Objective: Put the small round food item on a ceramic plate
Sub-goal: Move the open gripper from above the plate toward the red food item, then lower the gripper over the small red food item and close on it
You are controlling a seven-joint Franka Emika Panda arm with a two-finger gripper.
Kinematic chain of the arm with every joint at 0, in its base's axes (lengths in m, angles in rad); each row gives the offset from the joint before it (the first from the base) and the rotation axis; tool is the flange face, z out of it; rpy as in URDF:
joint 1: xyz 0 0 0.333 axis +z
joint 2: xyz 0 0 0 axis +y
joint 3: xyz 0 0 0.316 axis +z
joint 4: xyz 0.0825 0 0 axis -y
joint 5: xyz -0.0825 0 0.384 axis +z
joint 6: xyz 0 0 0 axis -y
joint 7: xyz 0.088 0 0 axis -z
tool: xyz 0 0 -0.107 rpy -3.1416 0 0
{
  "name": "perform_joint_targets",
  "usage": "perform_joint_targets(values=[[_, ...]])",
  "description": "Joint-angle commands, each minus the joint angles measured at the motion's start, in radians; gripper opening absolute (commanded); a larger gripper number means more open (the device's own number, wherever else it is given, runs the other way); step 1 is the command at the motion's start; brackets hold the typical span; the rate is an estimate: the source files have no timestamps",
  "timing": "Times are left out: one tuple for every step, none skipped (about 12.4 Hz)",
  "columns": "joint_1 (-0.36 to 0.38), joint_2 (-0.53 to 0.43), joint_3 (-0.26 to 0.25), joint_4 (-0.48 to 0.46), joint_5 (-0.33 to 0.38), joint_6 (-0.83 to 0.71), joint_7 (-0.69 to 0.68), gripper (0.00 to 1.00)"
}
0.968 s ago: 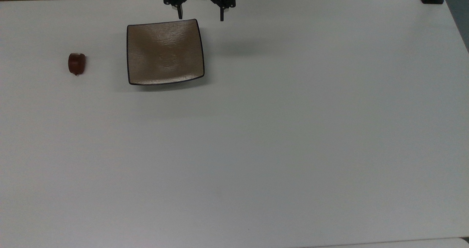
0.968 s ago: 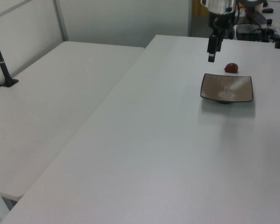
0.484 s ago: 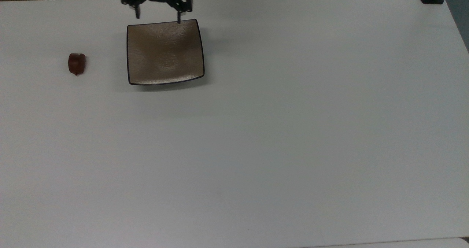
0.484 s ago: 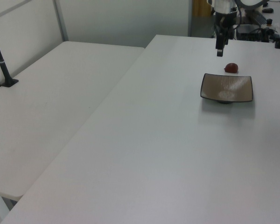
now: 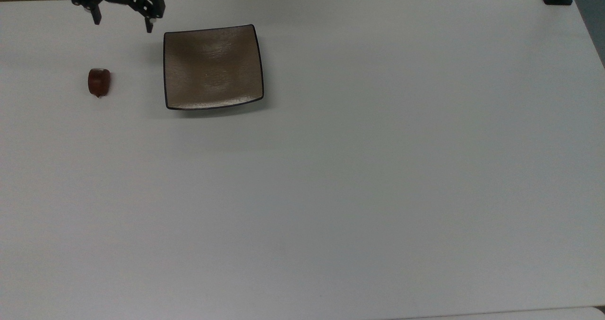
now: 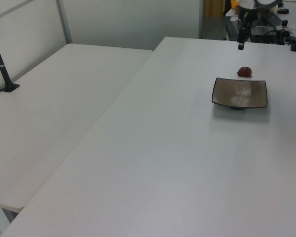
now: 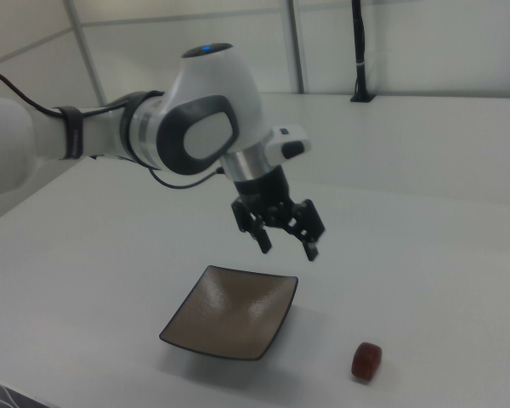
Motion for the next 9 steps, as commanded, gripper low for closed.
perform_joint_targets(values=[[0.000,0.044,-0.088,-0.029,-0.013,0.097,-0.055,1.00],[-0.009,0.076,-0.102,-0.035,-0.013,0.142,-0.058,1.00],[-0.026,0.094,-0.103,-0.056,-0.013,0.191,-0.060,1.00],[-0.029,0.114,-0.103,-0.077,-0.015,0.234,-0.066,1.00],[-0.034,0.142,-0.103,-0.078,-0.015,0.260,-0.068,1.00],[-0.041,0.174,-0.103,-0.076,-0.025,0.291,-0.069,1.00],[-0.055,0.203,-0.103,-0.076,-0.053,0.320,-0.069,1.00],[-0.066,0.235,-0.101,-0.075,-0.077,0.334,-0.069,1.00],[-0.073,0.266,-0.099,-0.073,-0.096,0.357,-0.069,1.00]])
